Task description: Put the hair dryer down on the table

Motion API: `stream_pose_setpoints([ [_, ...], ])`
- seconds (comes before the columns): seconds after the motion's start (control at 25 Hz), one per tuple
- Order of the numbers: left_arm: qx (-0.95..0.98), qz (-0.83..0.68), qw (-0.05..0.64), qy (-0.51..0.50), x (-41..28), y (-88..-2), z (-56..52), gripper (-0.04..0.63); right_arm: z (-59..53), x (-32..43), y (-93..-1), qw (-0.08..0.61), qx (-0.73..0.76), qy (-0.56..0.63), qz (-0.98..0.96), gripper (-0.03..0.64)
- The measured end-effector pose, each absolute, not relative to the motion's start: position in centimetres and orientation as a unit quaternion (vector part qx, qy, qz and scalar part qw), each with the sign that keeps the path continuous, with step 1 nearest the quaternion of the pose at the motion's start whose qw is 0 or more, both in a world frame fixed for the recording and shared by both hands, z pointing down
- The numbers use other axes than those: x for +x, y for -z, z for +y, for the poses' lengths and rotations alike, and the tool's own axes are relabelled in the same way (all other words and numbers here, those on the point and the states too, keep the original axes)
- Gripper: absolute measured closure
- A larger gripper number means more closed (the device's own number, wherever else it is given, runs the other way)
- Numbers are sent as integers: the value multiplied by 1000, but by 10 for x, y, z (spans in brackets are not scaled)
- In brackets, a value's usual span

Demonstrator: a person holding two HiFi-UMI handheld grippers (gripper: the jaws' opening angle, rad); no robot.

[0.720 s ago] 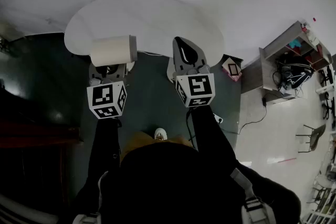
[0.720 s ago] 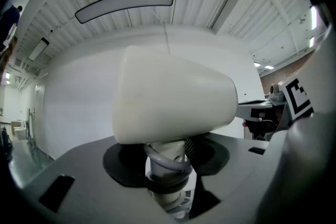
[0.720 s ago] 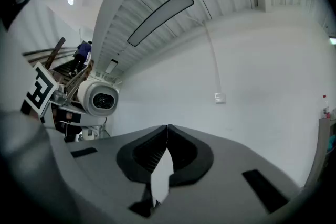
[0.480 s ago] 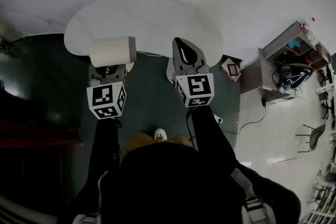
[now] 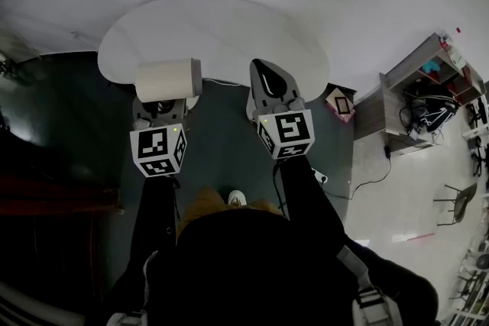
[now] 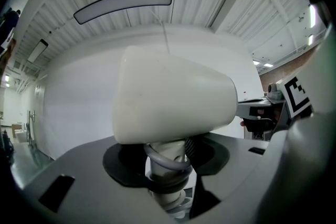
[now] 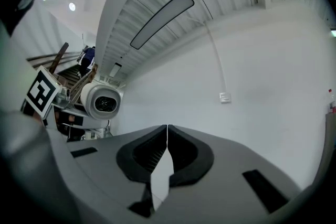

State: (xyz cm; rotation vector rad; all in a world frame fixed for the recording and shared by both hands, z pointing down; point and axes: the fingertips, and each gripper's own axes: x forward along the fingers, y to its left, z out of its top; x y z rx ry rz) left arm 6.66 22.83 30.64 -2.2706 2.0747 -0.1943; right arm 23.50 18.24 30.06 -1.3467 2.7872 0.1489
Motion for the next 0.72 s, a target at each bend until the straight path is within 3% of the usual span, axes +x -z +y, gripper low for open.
stream_pose_setpoints([
  [0.72, -717, 693, 24, 68, -1, -316, 185, 387, 121, 164, -310, 25, -406, -40, 913, 588],
])
